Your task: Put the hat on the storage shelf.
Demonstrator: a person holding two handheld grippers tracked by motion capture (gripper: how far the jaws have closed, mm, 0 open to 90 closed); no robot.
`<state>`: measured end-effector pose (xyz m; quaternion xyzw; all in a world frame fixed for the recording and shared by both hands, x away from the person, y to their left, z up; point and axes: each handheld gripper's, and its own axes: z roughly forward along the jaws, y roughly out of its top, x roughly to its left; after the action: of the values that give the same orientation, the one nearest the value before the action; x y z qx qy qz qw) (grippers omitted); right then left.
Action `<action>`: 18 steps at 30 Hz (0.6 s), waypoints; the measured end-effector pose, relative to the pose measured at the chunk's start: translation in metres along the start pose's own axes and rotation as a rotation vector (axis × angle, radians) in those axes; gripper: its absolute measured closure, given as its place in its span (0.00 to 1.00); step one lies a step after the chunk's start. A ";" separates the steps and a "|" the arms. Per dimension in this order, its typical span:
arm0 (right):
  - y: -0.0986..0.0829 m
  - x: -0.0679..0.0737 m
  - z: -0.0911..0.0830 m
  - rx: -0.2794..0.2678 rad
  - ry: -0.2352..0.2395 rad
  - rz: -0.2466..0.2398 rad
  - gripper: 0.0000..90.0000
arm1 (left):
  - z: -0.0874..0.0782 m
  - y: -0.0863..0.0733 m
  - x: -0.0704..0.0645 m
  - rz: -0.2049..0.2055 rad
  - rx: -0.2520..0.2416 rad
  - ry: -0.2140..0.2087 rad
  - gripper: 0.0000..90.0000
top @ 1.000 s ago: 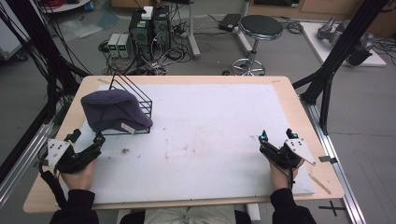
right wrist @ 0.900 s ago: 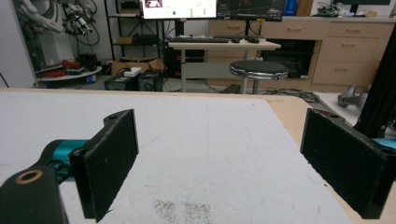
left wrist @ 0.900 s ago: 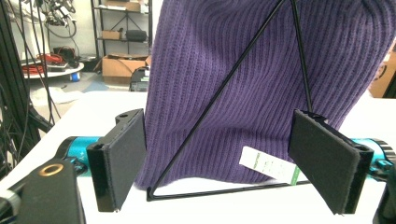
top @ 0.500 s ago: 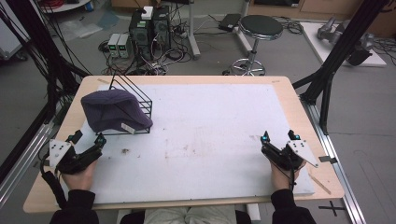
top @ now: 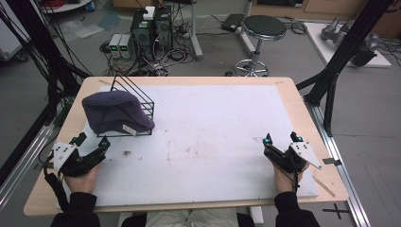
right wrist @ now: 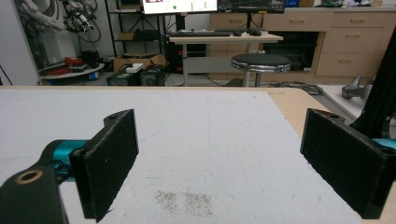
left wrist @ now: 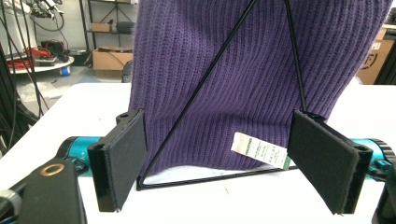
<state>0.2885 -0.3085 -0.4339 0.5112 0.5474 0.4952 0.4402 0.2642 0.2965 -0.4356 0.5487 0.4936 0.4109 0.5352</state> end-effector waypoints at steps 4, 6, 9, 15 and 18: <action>0.000 0.000 0.000 0.006 0.003 0.005 0.12 | 0.000 0.000 -0.001 -0.002 -0.001 -0.002 0.23; 0.000 0.000 0.000 0.005 0.004 0.006 0.12 | 0.000 0.000 -0.001 -0.001 0.001 -0.004 0.23; 0.000 0.000 0.000 0.008 0.005 0.004 0.12 | 0.000 0.000 -0.001 -0.001 0.000 -0.004 0.23; -0.001 0.000 0.001 0.015 0.011 0.009 0.12 | 0.000 -0.001 0.000 -0.002 0.004 -0.007 0.23; -0.001 0.000 0.001 0.019 0.011 0.014 0.12 | 0.000 -0.001 -0.001 0.000 0.006 -0.009 0.23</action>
<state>0.2890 -0.3087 -0.4352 0.5165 0.5507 0.4960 0.4289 0.2644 0.2956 -0.4364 0.5522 0.4923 0.4071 0.5357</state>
